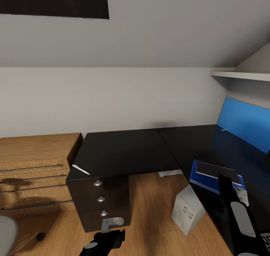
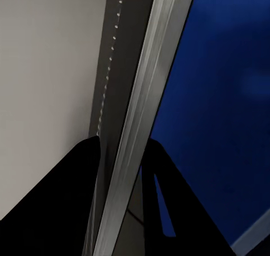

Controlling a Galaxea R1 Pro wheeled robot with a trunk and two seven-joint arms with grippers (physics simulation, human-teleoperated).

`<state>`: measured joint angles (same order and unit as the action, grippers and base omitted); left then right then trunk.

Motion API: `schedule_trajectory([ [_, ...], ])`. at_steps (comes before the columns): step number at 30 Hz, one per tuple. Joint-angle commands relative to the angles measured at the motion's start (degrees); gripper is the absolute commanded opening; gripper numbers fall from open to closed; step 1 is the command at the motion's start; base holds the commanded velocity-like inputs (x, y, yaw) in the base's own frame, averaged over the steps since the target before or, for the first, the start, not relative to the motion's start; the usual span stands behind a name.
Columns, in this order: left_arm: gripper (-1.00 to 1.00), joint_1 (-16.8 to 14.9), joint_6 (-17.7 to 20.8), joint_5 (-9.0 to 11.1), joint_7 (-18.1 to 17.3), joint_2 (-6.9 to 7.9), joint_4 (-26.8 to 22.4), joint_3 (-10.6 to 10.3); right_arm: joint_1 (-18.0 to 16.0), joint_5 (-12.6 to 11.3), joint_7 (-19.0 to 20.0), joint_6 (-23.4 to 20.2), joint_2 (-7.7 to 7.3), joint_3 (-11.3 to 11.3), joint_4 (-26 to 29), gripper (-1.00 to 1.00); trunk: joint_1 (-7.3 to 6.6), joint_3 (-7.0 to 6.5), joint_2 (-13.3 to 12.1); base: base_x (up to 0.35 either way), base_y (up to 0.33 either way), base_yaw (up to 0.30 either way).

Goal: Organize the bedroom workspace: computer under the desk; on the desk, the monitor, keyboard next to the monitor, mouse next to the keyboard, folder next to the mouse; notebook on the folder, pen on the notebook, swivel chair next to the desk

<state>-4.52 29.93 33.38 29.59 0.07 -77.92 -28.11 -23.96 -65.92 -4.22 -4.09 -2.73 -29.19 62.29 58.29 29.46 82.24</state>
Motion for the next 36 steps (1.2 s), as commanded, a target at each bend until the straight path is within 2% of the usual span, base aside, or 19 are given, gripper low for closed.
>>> schedule_trajectory([
  [1,1.0,-0.05,0.07,0.53,0.55,0.02,-0.07,-0.18,-0.03,-0.34,-0.33,-0.31,0.01,-0.08,0.11,-1.0,0.0,0.06,0.03,0.016,0.0,0.0],
  [21,1.0,-0.05,0.04,0.63,0.55,0.02,0.05,-0.54,-0.03,-0.26,-3.17,0.22,0.09,-0.16,0.01,-1.0,0.0,0.06,0.03,0.062,0.0,0.0],
  [29,1.0,-0.05,0.03,0.56,0.56,0.02,0.05,-0.54,-0.03,-0.26,-5.06,3.42,0.01,-0.1,0.02,-1.0,0.0,0.06,0.03,0.003,-0.002,0.0],
  [36,1.0,-0.05,-0.01,0.56,0.62,0.05,0.05,-0.54,-0.03,-0.26,-5.4,3.89,0.0,-0.08,0.02,-1.0,0.0,0.06,0.03,0.0,-0.083,0.0],
])
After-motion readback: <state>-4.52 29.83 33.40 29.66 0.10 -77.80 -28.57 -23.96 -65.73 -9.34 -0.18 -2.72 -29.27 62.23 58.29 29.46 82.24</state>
